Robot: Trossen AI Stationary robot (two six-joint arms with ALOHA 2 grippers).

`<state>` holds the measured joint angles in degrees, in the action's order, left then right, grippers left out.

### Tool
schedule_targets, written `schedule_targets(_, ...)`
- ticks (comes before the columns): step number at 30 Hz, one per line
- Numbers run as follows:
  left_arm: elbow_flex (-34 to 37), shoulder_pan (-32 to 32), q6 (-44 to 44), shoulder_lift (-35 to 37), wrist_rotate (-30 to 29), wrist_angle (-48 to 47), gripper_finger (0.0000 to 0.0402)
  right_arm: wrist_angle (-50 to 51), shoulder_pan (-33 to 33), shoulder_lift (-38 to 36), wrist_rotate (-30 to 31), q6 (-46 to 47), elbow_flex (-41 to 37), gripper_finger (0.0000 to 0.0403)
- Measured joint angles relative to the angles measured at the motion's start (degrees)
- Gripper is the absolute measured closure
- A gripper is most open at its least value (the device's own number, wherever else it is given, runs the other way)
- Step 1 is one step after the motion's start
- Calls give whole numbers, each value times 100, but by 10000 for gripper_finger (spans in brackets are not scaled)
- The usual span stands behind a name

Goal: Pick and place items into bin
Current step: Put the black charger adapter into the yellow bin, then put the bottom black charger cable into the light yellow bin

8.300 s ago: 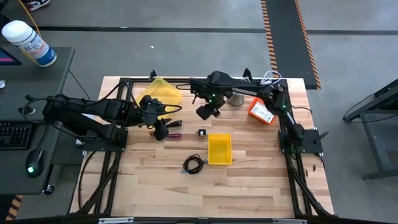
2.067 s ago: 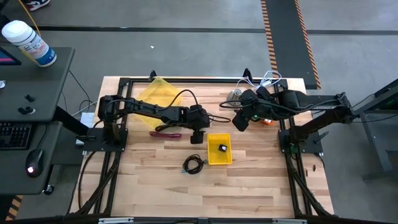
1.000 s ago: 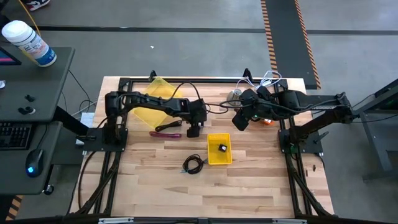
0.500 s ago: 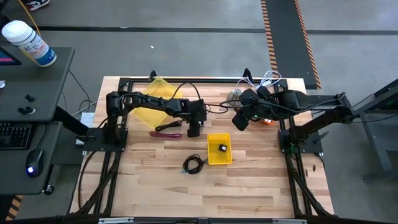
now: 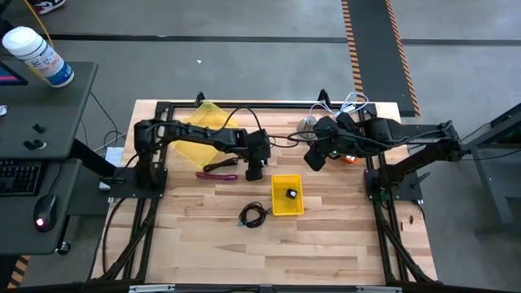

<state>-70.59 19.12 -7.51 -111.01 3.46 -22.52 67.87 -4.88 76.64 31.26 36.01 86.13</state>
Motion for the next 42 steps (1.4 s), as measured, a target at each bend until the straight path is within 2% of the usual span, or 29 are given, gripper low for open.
schedule_targets(4,4,-55,-111,296,47,-74,278,6,0,0,19,0,0,183)
schedule_targets(7,4,-110,-236,563,471,-82,286,6,1,0,41,1,0,183)
schedule_targets(11,4,-391,-260,712,1190,143,268,5,0,0,123,2,0,183)
schedule_targets(14,4,-710,-236,729,1376,525,253,7,-1,0,125,0,0,183)
schedule_targets(16,4,-951,-213,729,1341,782,252,5,-1,0,127,2,0,183)
schedule_targets(19,4,-1264,-167,729,990,1199,262,5,-1,0,134,15,0,183)
schedule_targets(24,3,-1529,-279,716,756,1725,270,5,0,0,135,11,0,183)
schedule_targets(36,2,-1539,-301,611,722,2040,165,-6,0,0,120,11,0,183)
schedule_targets(42,2,-1539,266,591,137,1669,151,1,-1,0,99,6,0,183)
